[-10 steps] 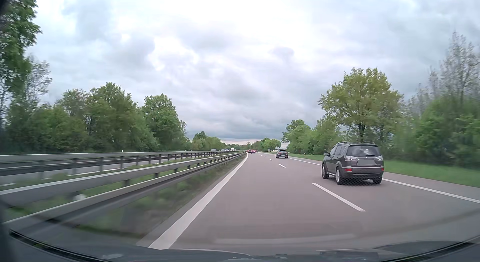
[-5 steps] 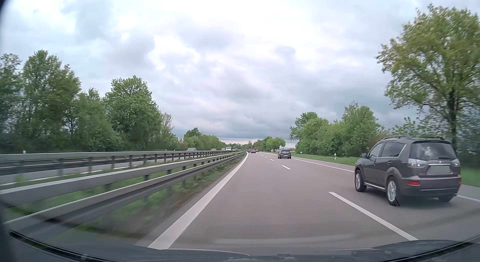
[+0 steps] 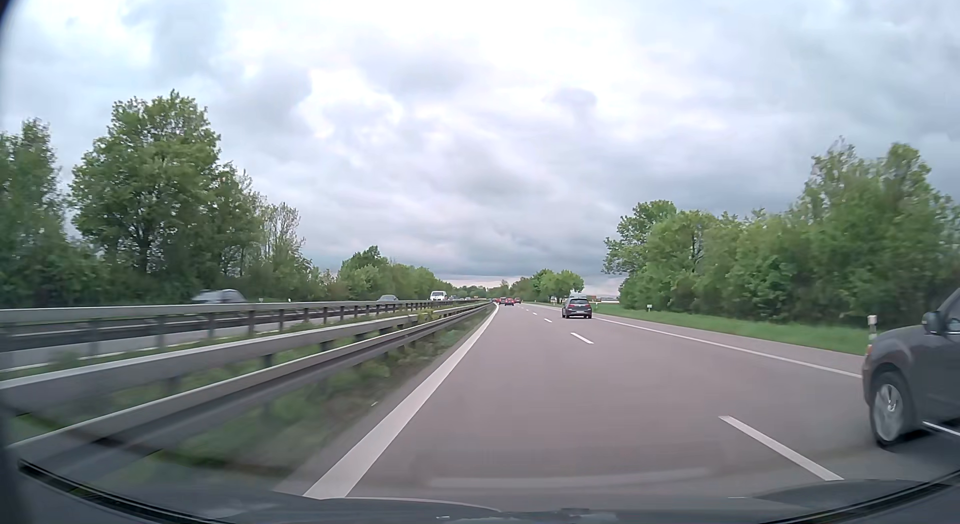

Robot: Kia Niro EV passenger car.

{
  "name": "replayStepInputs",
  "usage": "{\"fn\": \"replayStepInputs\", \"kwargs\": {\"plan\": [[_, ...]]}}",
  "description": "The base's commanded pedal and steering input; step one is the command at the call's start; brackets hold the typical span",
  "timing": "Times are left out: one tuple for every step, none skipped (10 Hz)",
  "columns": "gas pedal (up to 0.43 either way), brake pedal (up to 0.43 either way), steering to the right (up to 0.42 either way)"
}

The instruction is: Follow the waypoints while adhering to traffic rules and regulations

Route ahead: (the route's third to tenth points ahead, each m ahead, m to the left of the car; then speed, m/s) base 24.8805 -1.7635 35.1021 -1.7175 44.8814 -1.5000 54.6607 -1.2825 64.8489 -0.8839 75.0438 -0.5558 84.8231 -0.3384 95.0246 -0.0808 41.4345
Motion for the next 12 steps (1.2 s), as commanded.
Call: {"fn": "replayStepInputs", "kwargs": {"plan": [[0.209,0.012,-0.003],[0.209,0.012,-0.001],[0.209,0.012,0.000],[0.209,0.012,0.000],[0.220,0.012,0.000],[0.220,0.012,0.000],[0.220,0.012,-0.001],[0.220,0.012,-0.002],[0.220,0.012,-0.002],[0.189,0.012,-0.002],[0.157,0.012,-0.002],[0.138,0.012,-0.001]]}}
